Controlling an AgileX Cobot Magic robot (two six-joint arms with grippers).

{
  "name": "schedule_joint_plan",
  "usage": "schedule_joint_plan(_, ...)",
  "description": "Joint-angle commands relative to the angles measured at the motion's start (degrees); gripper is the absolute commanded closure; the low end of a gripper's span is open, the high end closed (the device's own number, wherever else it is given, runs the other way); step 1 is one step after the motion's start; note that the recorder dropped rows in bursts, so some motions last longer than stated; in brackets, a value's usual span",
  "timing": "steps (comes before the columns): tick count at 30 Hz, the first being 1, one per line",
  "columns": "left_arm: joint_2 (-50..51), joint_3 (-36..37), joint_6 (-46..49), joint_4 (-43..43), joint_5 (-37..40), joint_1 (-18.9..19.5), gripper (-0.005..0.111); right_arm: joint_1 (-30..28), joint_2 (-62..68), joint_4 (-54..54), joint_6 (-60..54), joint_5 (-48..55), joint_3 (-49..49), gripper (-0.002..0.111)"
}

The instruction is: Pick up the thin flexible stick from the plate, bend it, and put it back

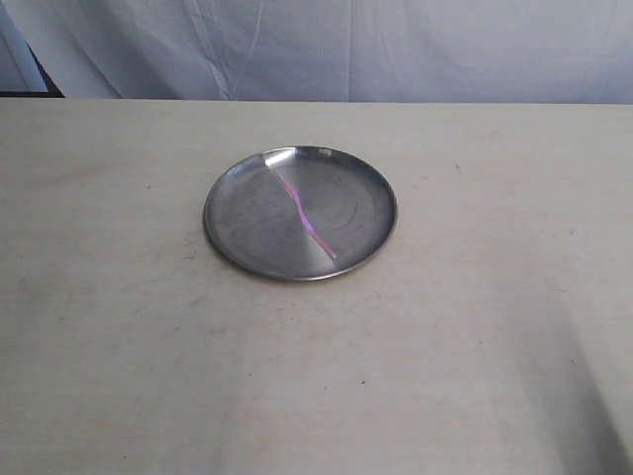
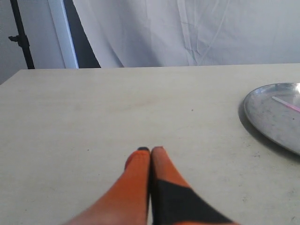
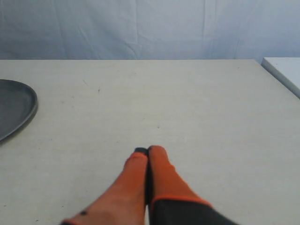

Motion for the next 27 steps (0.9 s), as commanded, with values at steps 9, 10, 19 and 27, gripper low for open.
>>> schedule_joint_plan(9,-2.5,0.2,-0.1,-0.4,-0.5,-0.9,0.107,0.3,-0.2,-0.2,-0.1,-0.9,0.1,0.109)
schedule_joint_plan(10,-2.5,0.2,-0.1,-0.4,-0.5,-0.9,0.107,0.3,-0.2,-0.2,-0.1,-0.9,0.1,0.109)
schedule_joint_plan(19,-3.8,0.2,0.1,0.0,-0.5,-2.0,0.107,0.3,-0.2,0.0,-0.1,-0.9,0.1,0.109)
schedule_joint_plan(27,-3.8,0.2,0.1,0.0,-0.5,-2.0,0.107,0.3,-0.2,0.0,-0.1,-0.9,0.1,0.109)
